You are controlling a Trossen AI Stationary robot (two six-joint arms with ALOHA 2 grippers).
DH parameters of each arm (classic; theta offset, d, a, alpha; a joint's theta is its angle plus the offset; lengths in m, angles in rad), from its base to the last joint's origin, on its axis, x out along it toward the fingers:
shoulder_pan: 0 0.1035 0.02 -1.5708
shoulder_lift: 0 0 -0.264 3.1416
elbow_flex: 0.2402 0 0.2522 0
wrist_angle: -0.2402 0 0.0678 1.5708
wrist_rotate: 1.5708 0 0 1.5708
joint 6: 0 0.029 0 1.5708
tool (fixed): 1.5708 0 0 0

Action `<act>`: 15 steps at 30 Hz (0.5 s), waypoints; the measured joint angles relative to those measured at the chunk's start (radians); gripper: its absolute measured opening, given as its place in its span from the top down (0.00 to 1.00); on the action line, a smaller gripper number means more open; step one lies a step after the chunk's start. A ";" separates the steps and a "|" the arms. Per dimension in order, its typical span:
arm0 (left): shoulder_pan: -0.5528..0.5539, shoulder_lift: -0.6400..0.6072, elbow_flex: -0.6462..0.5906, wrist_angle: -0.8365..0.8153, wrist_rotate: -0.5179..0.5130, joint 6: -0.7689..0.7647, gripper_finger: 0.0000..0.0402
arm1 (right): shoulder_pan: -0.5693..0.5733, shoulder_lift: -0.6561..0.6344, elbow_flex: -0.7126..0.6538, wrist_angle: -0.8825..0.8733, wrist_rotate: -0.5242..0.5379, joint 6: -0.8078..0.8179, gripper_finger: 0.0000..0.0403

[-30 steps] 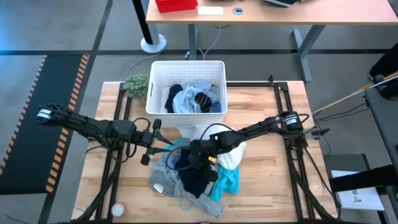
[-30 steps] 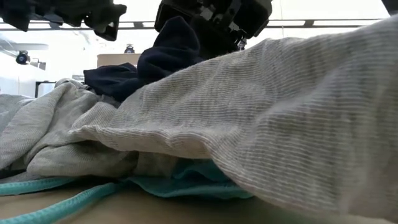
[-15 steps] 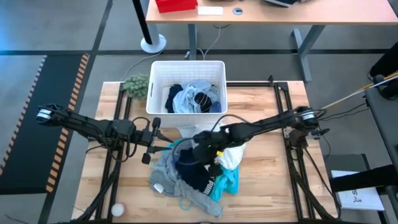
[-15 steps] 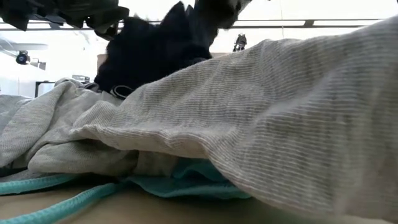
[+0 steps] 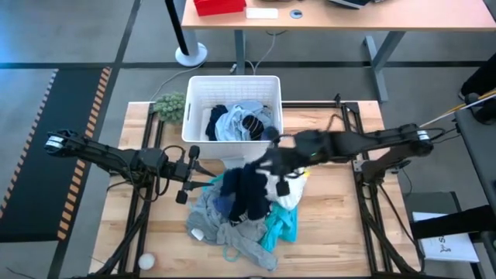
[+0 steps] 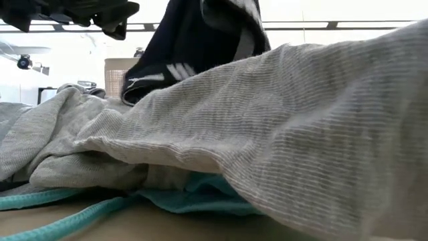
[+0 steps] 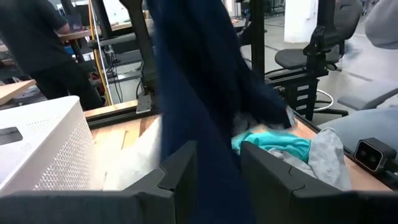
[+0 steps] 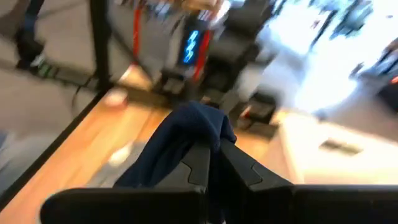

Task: Sort clothes
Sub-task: Put the blue boxers into the white bin

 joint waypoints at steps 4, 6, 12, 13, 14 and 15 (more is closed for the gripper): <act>0.000 0.000 0.000 0.018 -0.001 0.013 0.72 | -0.015 -0.059 0.000 0.100 0.083 -0.067 1.00; 0.000 0.002 0.000 0.028 -0.001 0.021 0.72 | -0.035 -0.080 0.000 0.168 0.113 -0.095 1.00; 0.000 0.004 0.000 0.039 -0.005 0.030 0.72 | -0.118 -0.093 0.060 0.266 0.130 -0.150 1.00; 0.000 0.004 0.000 0.039 -0.006 0.030 0.72 | -0.135 -0.085 0.088 0.273 0.130 -0.159 1.00; 0.000 0.004 0.000 0.044 -0.005 0.030 0.72 | -0.153 -0.077 0.116 0.273 0.131 -0.171 1.00; 0.000 0.004 0.000 0.044 -0.005 0.031 0.72 | -0.172 -0.063 0.147 0.271 0.132 -0.179 1.00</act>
